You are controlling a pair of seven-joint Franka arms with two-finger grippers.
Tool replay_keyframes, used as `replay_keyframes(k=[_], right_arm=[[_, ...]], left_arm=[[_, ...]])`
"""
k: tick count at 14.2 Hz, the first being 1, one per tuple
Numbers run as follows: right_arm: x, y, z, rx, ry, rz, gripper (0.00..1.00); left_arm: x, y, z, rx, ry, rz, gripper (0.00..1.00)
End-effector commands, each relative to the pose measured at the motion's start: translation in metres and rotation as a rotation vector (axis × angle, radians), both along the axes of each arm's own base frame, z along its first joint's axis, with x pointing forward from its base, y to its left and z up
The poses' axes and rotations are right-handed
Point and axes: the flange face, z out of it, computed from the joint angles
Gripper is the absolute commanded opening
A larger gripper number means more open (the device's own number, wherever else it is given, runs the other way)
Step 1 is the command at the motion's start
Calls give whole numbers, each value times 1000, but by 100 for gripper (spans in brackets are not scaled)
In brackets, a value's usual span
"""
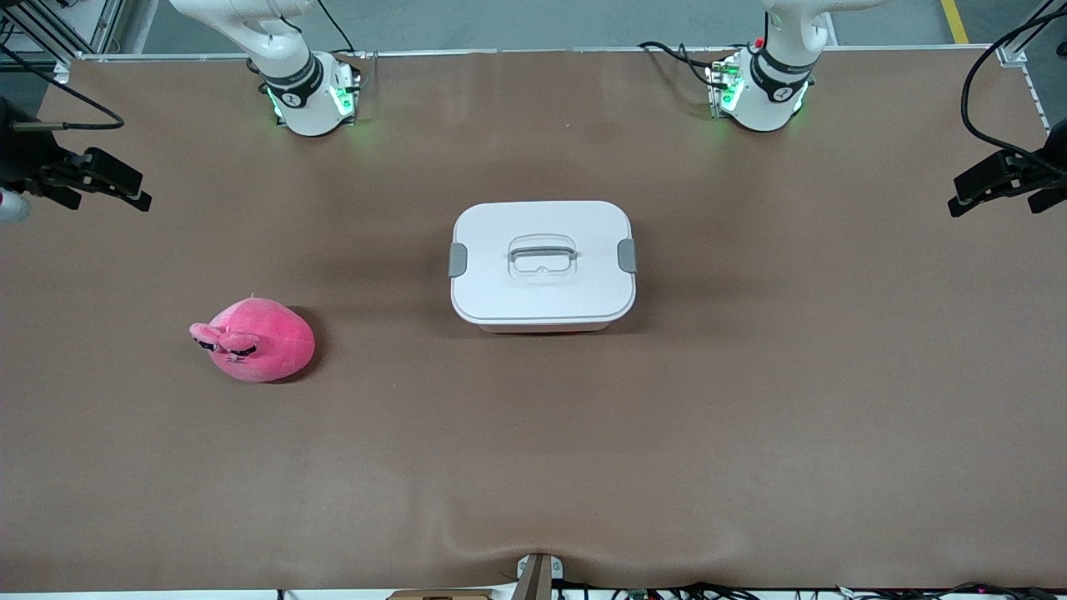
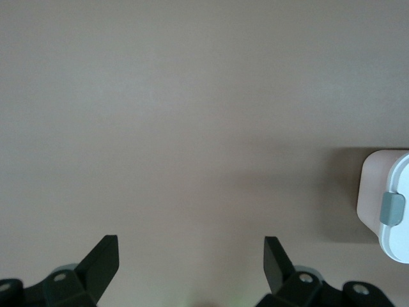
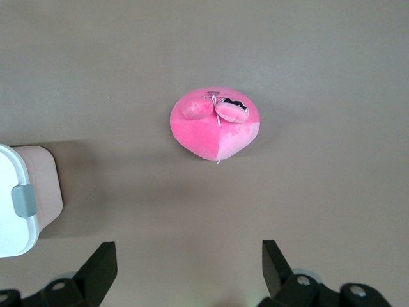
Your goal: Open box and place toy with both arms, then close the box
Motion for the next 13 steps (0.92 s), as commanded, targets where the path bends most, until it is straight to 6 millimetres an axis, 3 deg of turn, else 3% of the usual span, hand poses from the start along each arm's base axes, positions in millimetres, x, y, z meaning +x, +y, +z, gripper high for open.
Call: replay_keyframes(k=[1, 6, 13], right_arm=[[0, -4, -6, -11, 1, 5, 100], [11, -5, -30, -9, -2, 59, 100], [25, -5, -67, -2, 10, 205, 100]], left_arm=[[5, 4, -5, -4, 10, -4, 100], [19, 9, -19, -11, 18, 5, 100], [25, -12, -22, -18, 9, 11, 100]])
